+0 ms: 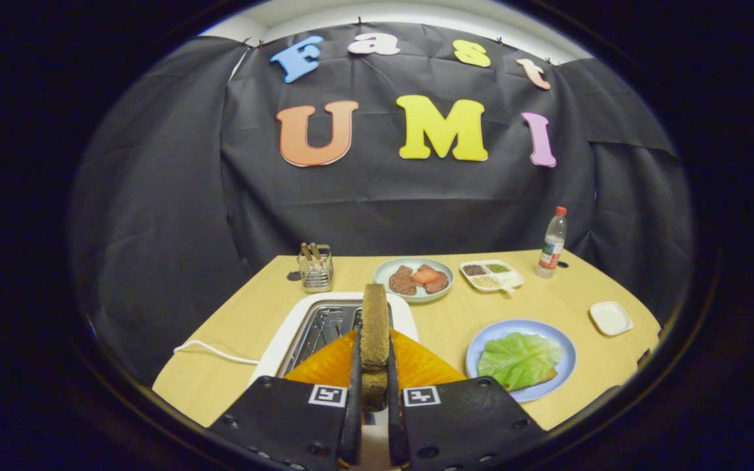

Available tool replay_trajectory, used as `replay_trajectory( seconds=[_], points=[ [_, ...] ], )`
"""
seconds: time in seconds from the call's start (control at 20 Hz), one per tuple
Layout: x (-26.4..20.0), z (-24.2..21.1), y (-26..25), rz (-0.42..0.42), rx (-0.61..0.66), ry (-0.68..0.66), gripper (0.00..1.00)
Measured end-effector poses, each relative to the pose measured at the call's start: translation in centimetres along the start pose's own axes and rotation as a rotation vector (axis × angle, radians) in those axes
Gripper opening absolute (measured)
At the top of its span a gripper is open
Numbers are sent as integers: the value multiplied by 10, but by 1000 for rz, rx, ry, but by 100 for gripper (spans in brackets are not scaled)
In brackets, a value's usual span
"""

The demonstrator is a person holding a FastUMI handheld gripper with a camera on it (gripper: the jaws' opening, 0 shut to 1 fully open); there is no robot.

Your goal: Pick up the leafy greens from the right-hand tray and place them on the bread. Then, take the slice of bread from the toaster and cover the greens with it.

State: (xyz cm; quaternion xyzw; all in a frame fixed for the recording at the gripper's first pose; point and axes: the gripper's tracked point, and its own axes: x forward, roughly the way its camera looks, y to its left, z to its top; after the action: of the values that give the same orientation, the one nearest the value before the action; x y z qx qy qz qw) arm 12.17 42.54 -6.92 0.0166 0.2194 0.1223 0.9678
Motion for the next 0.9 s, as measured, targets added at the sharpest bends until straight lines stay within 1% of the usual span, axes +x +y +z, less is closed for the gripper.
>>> replay_trajectory(
  seconds=[0.1, 0.15, 0.2, 0.3, 0.45, 0.65, 0.8, 0.9],
  points=[
    [-2, 0, 5, 11, -22, -11, 10],
    [-4, 0, 6, 21, -30, -12, 10],
    [-5, 0, 6, 27, -26, -22, 2],
    [-10, 5, -2, 28, -11, -45, 2],
    [-25, 30, -11, 41, 12, -121, 2],
    [-54, 60, -15, 105, 65, -187, 2],
    [-66, 75, -36, 122, 105, -213, 2],
    [-68, 82, -58, 118, 131, -215, 2]
  ],
)
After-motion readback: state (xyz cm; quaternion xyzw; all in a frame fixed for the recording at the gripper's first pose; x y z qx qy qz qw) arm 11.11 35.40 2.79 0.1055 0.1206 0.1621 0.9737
